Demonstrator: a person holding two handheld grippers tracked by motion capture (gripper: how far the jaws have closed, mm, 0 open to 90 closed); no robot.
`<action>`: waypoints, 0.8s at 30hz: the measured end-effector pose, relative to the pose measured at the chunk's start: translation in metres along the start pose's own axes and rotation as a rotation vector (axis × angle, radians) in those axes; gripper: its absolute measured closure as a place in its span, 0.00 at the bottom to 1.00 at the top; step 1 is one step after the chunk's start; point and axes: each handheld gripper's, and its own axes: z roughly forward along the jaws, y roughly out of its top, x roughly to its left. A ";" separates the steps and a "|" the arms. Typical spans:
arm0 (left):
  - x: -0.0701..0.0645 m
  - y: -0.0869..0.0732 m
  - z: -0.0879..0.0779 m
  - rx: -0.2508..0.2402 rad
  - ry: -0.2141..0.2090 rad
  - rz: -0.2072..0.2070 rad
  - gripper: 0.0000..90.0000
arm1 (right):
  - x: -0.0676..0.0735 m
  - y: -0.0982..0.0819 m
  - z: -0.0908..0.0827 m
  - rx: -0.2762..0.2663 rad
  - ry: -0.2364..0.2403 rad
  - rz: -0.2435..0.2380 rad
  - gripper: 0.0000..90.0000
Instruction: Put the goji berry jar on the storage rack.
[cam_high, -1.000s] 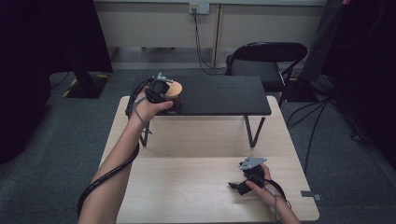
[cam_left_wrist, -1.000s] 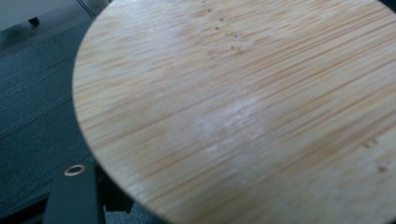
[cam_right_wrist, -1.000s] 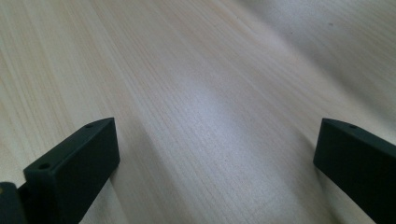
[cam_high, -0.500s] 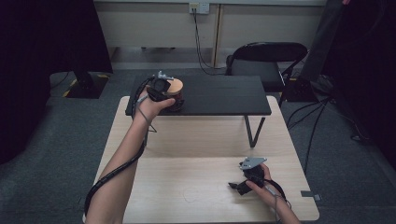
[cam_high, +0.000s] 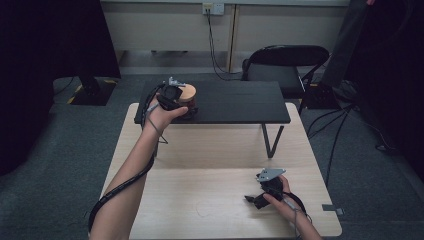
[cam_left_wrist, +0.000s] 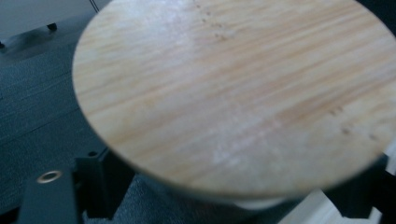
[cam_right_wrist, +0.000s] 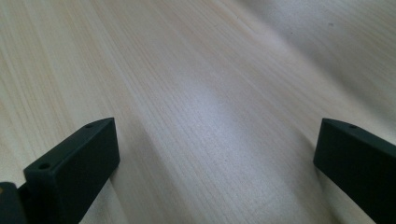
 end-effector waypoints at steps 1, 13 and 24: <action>0.000 -0.001 -0.001 0.001 -0.004 0.001 0.12 | 0.000 0.000 0.000 0.000 0.000 0.000 0.00; 0.001 -0.027 -0.027 -0.025 -0.039 0.042 0.01 | -0.001 0.000 0.000 0.000 0.004 -0.004 0.00; -0.001 -0.069 -0.046 -0.035 -0.104 0.081 0.01 | -0.001 0.000 0.000 0.001 0.004 -0.005 0.00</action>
